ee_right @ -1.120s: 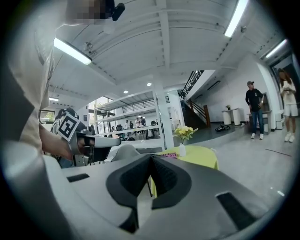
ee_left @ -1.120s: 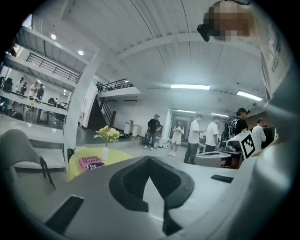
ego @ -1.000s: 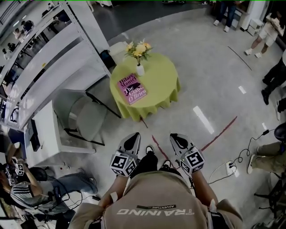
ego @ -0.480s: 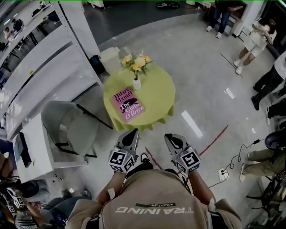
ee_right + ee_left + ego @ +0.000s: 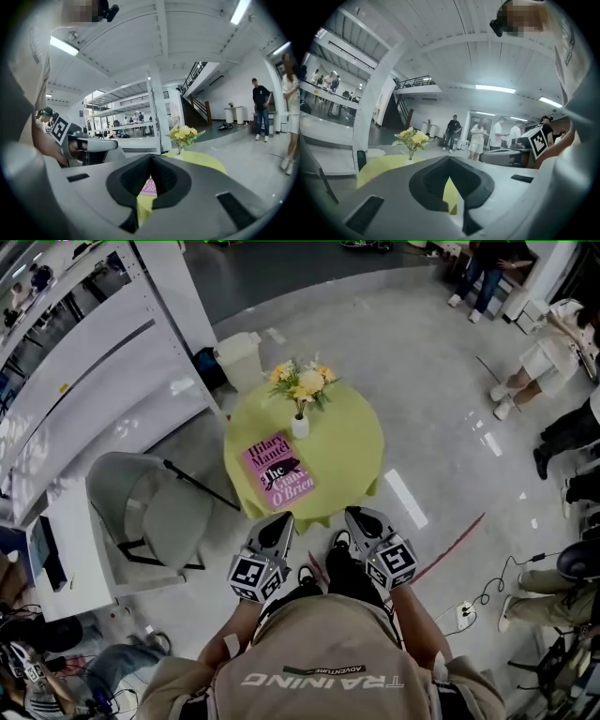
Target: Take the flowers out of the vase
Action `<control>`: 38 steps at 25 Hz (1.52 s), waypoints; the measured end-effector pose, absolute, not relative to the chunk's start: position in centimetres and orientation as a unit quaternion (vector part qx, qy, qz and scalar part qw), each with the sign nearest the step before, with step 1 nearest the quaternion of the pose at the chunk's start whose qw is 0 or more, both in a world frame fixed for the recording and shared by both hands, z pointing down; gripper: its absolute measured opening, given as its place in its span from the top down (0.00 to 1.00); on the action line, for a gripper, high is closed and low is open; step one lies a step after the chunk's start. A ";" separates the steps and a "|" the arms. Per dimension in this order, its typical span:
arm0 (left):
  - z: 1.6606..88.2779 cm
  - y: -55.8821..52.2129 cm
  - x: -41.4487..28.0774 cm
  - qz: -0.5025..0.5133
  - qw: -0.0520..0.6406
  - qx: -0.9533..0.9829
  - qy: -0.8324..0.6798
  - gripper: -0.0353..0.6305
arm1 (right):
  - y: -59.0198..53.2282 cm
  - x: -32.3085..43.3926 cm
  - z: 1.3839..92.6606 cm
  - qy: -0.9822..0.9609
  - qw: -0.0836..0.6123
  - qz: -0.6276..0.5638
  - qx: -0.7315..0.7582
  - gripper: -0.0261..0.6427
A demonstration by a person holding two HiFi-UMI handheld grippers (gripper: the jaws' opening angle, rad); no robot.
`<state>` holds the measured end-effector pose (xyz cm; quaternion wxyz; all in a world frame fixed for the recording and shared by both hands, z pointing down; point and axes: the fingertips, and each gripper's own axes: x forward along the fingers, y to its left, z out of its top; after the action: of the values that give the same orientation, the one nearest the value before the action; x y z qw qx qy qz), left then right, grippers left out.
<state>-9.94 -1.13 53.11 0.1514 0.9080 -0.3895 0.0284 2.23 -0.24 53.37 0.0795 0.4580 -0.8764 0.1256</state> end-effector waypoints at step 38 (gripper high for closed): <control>57.5 -14.9 -10.0 0.030 0.227 0.837 -0.496 0.93 | -38.7 -4.1 71.3 -0.874 0.170 0.213 0.402 0.71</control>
<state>-10.03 -14.94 57.47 0.2274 0.8374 -0.4961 0.0303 -4.11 -38.66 71.26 0.1696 0.4016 -0.8744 0.2128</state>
